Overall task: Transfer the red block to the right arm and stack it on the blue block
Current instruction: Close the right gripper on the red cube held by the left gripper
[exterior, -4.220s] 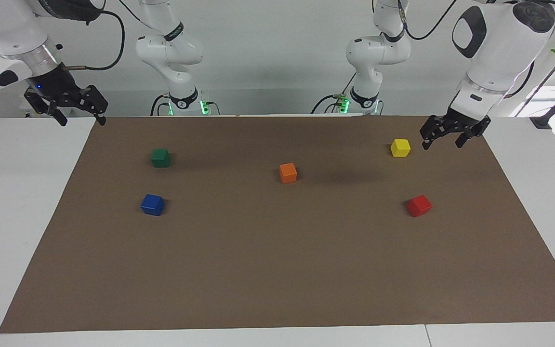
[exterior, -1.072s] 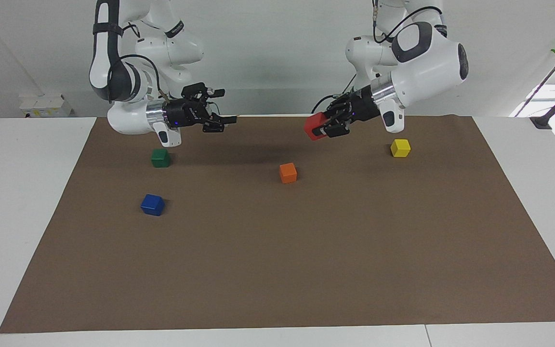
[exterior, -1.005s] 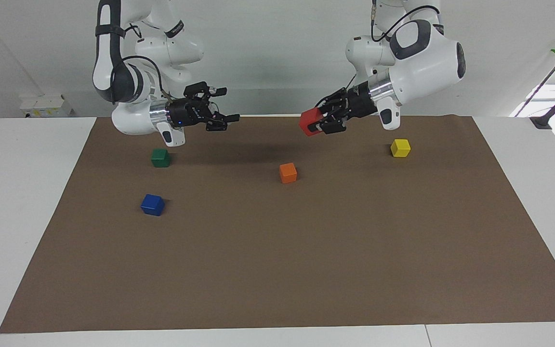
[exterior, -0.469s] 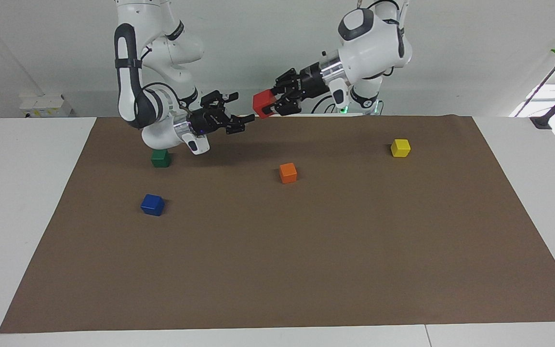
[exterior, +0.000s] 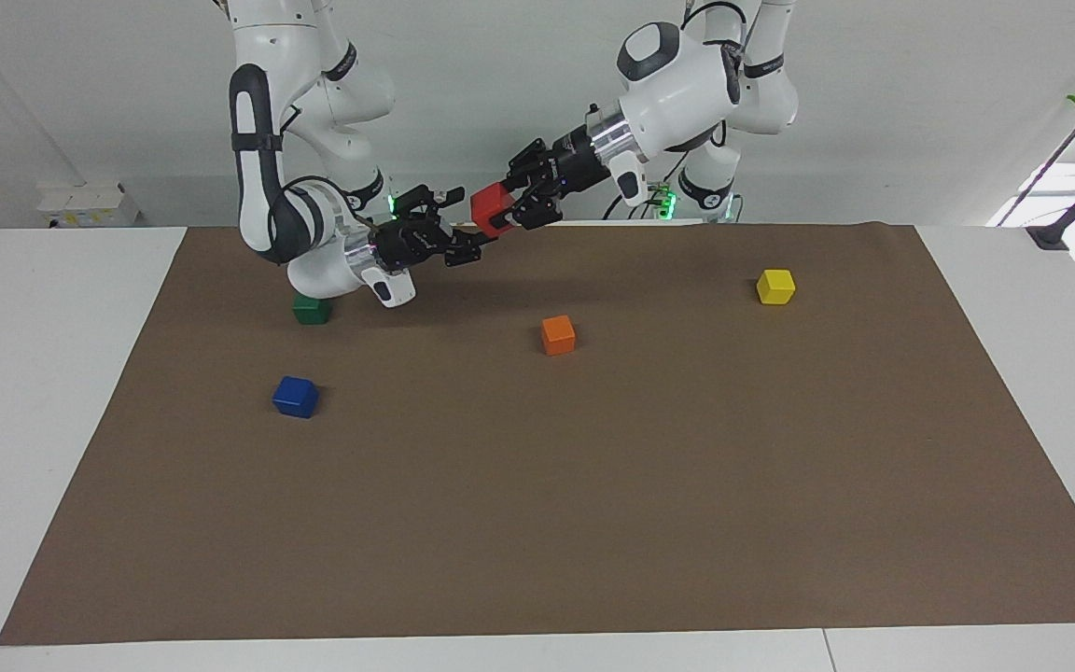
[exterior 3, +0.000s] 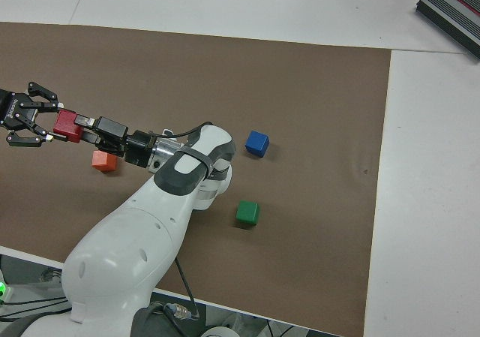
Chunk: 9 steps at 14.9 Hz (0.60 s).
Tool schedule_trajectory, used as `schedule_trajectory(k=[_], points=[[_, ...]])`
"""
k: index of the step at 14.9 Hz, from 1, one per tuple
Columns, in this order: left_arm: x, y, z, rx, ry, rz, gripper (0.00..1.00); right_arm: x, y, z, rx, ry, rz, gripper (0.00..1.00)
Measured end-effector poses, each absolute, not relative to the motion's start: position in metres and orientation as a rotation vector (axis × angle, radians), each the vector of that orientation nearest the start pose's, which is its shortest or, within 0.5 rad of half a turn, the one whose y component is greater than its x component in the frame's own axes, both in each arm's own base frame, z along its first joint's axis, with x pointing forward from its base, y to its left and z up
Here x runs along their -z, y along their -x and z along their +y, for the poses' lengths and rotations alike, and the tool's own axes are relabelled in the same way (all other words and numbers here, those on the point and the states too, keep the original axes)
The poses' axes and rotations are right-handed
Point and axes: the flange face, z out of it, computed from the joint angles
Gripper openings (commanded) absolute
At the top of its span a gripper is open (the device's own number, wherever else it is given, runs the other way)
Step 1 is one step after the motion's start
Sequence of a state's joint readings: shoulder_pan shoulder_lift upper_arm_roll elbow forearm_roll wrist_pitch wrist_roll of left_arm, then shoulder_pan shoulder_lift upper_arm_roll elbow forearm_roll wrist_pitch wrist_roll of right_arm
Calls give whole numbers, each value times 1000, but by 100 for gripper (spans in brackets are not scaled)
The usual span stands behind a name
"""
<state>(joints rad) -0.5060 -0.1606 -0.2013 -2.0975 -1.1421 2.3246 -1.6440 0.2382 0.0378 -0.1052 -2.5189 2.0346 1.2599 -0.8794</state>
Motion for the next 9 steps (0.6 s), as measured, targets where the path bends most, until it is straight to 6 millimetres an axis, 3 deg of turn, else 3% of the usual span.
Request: schedule_trajectory(k=[2,3,5,6,7,8,9], points=[[-538,-400,-370,908,-1609,1660,0,-363,-432,181,-2,1043,93,100],[-539,-399,-369,907,-1609,1660,0,-364,-431,185,-2,1034,94,95],[-540,-398,-369,906,-1607,1660,0,-364,-430,190,-3,1026,96,65],[-542,-398,-368,907,-1604,1658,0,-363,-430,191,-5,1030,98,45],[-542,-397,-368,907,-1603,1658,0,-364,-430,191,-3,1029,98,17],[-543,-397,-368,907,-1599,1657,0,-363,-430,191,-4,1032,102,0],[-545,-397,-368,906,-1594,1655,0,-361,-430,191,-5,1038,108,0]])
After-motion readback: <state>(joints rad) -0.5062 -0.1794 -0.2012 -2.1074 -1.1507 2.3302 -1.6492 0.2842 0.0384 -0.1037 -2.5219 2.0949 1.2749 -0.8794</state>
